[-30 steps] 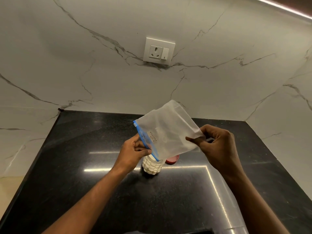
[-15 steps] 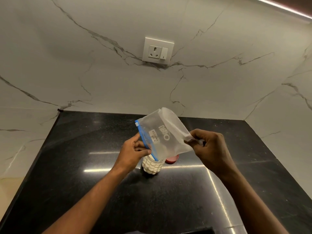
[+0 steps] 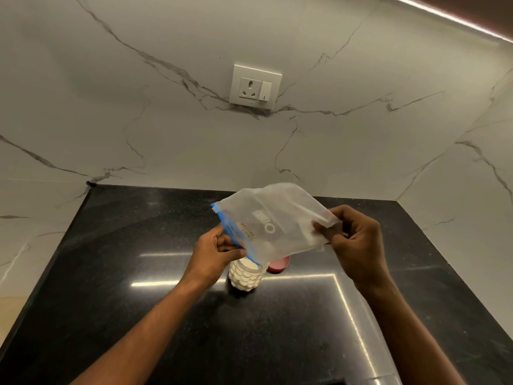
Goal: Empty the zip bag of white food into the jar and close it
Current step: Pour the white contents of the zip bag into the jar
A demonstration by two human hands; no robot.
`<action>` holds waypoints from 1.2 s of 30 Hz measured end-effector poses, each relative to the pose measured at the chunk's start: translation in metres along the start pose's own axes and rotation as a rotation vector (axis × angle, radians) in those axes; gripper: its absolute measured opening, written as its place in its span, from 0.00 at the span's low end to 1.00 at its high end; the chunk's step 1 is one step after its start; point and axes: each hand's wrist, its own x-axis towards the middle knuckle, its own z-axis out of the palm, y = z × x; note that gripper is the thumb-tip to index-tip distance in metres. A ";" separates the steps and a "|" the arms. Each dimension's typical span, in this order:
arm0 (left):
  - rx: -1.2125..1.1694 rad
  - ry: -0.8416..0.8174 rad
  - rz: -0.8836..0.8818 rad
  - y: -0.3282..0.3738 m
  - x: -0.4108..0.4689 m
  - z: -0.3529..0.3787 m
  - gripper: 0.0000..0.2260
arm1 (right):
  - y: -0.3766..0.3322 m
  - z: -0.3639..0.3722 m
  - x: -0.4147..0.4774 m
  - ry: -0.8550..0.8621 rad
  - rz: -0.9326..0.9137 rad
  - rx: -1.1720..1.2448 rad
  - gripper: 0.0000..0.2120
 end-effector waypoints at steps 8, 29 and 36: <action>0.009 -0.001 -0.019 0.003 0.000 0.001 0.20 | 0.005 -0.001 0.003 -0.032 -0.008 -0.029 0.10; 0.194 -0.025 0.063 0.007 -0.007 0.003 0.25 | 0.011 -0.009 0.018 0.196 -0.042 0.090 0.06; 0.200 -0.037 0.074 0.009 -0.006 0.004 0.26 | 0.005 -0.009 0.021 -0.053 -0.032 -0.073 0.25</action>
